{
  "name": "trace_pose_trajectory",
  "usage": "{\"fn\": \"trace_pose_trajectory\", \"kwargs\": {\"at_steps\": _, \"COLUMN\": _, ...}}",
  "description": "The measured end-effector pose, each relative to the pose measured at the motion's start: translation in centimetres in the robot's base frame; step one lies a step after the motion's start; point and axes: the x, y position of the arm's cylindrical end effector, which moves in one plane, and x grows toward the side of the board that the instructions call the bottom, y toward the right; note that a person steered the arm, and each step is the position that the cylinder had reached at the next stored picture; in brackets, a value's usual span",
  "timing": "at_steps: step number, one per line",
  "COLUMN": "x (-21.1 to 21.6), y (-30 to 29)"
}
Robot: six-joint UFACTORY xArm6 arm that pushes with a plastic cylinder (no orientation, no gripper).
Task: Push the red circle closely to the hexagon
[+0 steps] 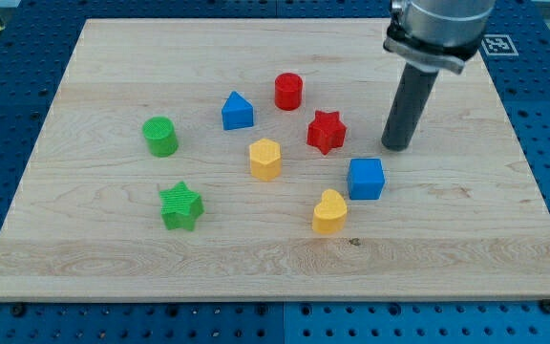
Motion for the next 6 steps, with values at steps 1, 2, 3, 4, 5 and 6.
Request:
{"fn": "trace_pose_trajectory", "kwargs": {"at_steps": 1, "x": -5.8, "y": -1.3}}
{"fn": "trace_pose_trajectory", "kwargs": {"at_steps": 2, "x": -10.2, "y": -5.2}}
{"fn": "trace_pose_trajectory", "kwargs": {"at_steps": 3, "x": -11.4, "y": -10.0}}
{"fn": "trace_pose_trajectory", "kwargs": {"at_steps": 4, "x": -11.4, "y": -14.6}}
{"fn": "trace_pose_trajectory", "kwargs": {"at_steps": 5, "x": -11.4, "y": -15.6}}
{"fn": "trace_pose_trajectory", "kwargs": {"at_steps": 6, "x": -12.4, "y": -16.1}}
